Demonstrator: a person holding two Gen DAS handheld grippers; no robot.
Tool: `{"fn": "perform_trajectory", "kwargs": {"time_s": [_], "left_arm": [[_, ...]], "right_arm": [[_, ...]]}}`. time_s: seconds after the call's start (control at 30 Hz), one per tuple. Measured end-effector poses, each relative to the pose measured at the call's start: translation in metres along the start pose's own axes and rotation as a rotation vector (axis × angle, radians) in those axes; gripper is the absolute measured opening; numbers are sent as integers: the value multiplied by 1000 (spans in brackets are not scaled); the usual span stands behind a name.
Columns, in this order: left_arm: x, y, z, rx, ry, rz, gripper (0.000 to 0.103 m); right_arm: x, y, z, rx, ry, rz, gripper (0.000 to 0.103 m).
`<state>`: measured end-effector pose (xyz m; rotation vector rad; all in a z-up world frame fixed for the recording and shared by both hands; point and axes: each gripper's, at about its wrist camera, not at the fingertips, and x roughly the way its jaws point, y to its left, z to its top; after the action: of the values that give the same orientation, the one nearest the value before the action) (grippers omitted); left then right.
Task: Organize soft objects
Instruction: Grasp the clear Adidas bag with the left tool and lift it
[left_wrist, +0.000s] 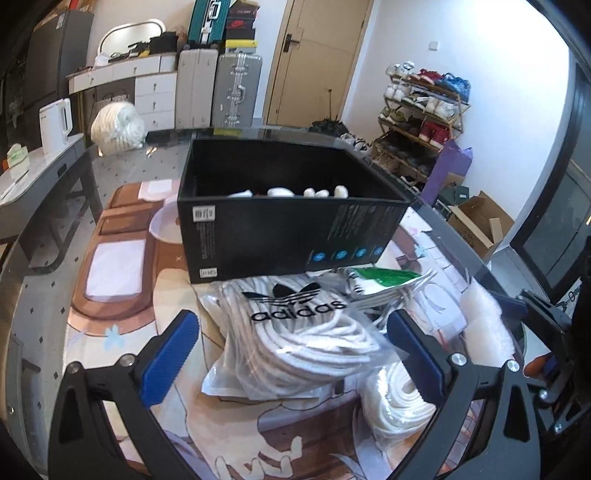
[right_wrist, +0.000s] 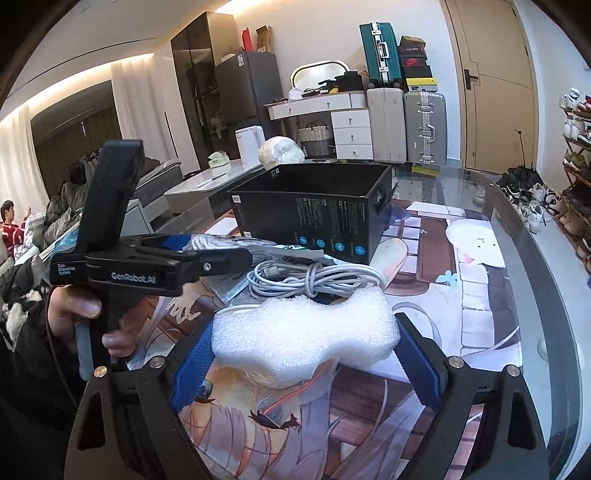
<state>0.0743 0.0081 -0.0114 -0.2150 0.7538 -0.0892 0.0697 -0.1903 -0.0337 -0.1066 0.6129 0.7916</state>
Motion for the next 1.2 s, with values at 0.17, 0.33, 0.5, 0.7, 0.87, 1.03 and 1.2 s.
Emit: {"fn": "perform_trajectory", "kwargs": {"time_s": [0.17,0.33,0.5,0.7,0.87,1.03,1.2], "left_arm": [[0,-1,-2,-1,4,-29,77],[-3,1,-6,12,1,-5,54],[-8,6,-11,22,-11,-1,46],[-20,6,-17,33,-37,1,45],[-38,8,-20,40,-75,9,45],[-55,11,-19,32,-113,11,45],[-66,11,-13,31,-133,4,45]], "right_arm": [[-2,0,0,2,0,2,92],[-3,2,-1,-2,-4,4,92],[-3,5,-2,-7,-4,6,92],[-2,4,-2,-7,-11,4,92],[-4,7,2,-9,-23,4,92],[-5,12,7,-19,-30,8,92],[-7,14,20,1,-27,18,92]]}}
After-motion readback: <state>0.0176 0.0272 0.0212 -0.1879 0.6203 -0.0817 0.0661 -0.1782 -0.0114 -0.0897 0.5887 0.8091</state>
